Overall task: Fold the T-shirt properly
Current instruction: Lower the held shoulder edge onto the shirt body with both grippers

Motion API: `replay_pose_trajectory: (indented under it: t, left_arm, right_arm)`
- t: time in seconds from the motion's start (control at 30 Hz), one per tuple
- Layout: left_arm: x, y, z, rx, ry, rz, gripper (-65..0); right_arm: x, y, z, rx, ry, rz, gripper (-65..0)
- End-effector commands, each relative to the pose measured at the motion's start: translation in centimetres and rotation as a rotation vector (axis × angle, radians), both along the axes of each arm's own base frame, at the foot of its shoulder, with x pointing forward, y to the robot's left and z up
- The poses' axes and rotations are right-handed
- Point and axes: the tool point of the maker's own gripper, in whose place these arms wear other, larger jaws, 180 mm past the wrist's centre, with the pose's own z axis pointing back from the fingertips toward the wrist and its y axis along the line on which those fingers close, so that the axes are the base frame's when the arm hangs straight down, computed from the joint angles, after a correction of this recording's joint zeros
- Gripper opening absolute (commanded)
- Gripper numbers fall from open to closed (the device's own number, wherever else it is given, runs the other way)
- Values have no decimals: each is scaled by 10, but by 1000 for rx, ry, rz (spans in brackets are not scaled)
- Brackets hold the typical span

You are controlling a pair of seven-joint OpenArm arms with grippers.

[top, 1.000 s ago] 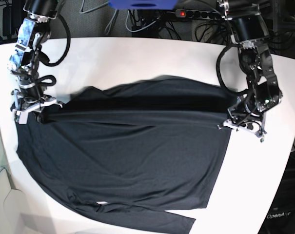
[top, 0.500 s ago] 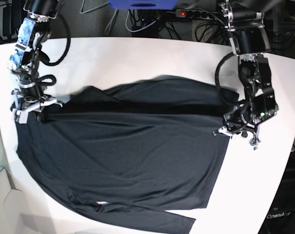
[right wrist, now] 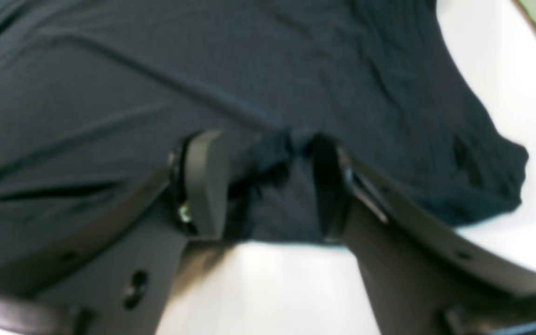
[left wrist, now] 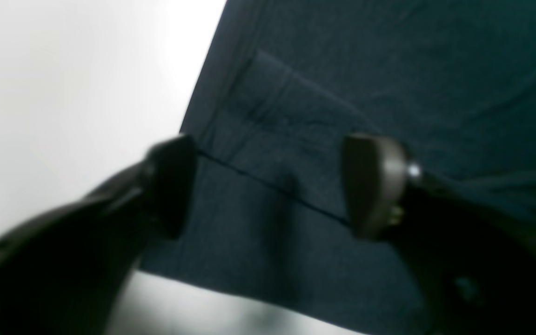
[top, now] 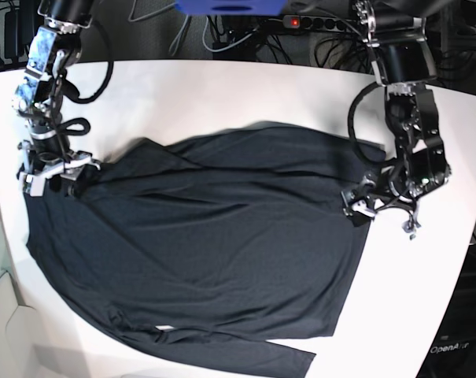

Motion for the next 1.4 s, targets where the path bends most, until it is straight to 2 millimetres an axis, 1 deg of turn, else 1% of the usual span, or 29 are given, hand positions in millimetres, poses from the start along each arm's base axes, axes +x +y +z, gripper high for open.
replay_pose_trajectory:
  t: [0.0, 0.07, 0.13, 0.17, 0.3, 0.37, 0.43, 0.53, 0.63, 0.73, 0.87, 1.03, 1.1, 1.2, 1.27, 1.37]
  left_arm:
    - [10, 3, 21, 18, -69, -3, -81]
    - [6, 1, 26, 24, -84, -9, -58]
    - [3, -1, 28, 27, -92, -13, -64]
    - [-2, -2, 25, 27, -84, -15, -69]
    - [-27, -3, 0, 24, -12, -20, -119]
    - [-43, -2, -14, 26, 25, -20, -146]
    - [-57, 1, -23, 34, 58, -21, -167]
    - [-74, 3, -35, 41, 100, -23, -174]
    - [-85, 3, -43, 44, 128, -23, -175]
    - [-93, 2, -50, 41, 153, -26, -175]
    - [-96, 0, -58, 31, 175, -21, -175]
    - [-99, 1, -59, 28, 179, -17, -175]
    - [-108, 3, -65, 31, 205, -16, -175]
    - [-114, 3, -73, 25, 231, -13, -177]
    - [-116, 2, -80, 15, 245, -6, -178]
    - [-117, 5, -93, 18, 238, 16, -179]
  right_arm:
    - [7, -5, 16, -20, -56, -1, -329]
    - [6, -5, 16, -20, -55, -1, -329]
    - [6, -5, 15, -19, -53, -3, -329]
    - [5, -5, 15, -19, -52, -5, -329]
    - [-5, -7, 8, -22, -31, -9, -329]
    - [-9, -16, 8, -26, -27, -31, -329]
    - [-13, -23, 8, -30, -23, -52, -327]
    - [-22, -30, 3, -32, -7, -73, -327]
    - [-26, -32, 0, -32, 1, -77, -327]
    - [-31, -32, -4, -31, 14, -78, -328]
    - [-31, -31, -5, -30, 18, -76, -329]
    - [-31, -31, -5, -30, 18, -76, -329]
    - [-31, -31, -5, -30, 18, -76, -329]
    - [-31, -32, -5, -32, 18, -76, -329]
    - [-31, -31, -5, -30, 18, -76, -329]
    - [-31, -31, -5, -30, 18, -75, -329]
